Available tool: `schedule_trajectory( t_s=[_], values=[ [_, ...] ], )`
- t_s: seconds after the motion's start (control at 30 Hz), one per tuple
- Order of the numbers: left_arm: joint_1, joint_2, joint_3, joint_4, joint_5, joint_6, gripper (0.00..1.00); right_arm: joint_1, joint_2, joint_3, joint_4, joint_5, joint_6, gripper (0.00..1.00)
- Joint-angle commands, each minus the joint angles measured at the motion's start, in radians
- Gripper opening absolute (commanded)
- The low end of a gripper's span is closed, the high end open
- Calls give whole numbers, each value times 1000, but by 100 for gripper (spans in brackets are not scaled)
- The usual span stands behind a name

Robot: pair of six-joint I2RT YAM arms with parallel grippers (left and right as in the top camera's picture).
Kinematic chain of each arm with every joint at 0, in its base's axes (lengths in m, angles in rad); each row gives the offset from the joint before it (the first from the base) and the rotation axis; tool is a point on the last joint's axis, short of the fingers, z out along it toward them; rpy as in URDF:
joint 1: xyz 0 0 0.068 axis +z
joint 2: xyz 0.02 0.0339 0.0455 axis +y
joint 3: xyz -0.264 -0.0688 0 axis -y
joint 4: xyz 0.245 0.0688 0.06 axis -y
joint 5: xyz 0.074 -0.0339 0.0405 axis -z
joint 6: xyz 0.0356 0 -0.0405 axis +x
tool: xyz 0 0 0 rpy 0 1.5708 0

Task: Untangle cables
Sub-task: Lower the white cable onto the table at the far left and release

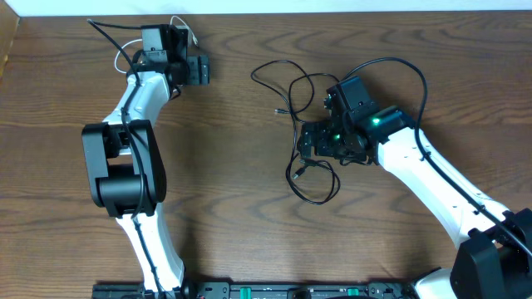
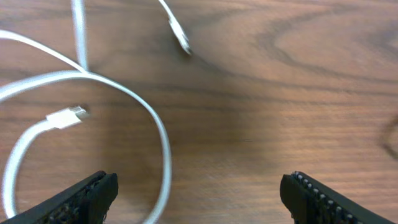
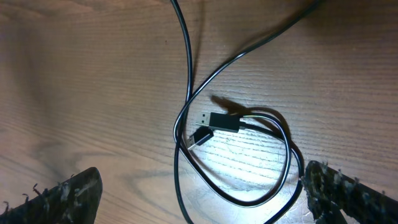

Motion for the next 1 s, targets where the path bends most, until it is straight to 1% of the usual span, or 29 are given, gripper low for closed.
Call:
schedule_trajectory(
  t_s=[0.0,0.17,0.2,0.3,0.33,0.4,0.43,0.47,0.57,0.6,0.73,0.87,0.97],
  values=[
    [21,39,-8,29,-53,50,89,16,7,-3,0,-8,12,99],
    [28,92,-8,39,-51,50,88,16,7,-3,0,-8,12,99],
    [27,103,-8,40,-51,50,85,16,7,-3,0,-8,12,99],
    [26,129,-8,43,-48,50,79,16,7,-3,3,-8,12,99],
    [26,136,-8,48,-48,50,75,16,7,-3,3,-8,12,99],
    [27,150,-8,56,-49,50,58,16,7,-3,2,-8,12,99],
    [28,153,-8,59,-49,50,48,16,7,-3,2,-8,12,99],
    [30,158,-8,68,-51,50,36,16,7,-3,2,-8,12,99],
    [38,160,-8,109,-76,50,10,16,7,-3,-1,-11,12,99],
    [42,160,-8,132,-106,50,8,16,7,-3,-3,-11,12,99],
    [62,160,-7,245,-238,51,8,16,7,-3,-17,-11,12,99],
    [68,150,11,360,-298,76,8,16,7,-3,-27,-15,13,99],
    [65,125,21,482,-322,76,8,16,7,-3,-27,-29,13,99]
  ],
)
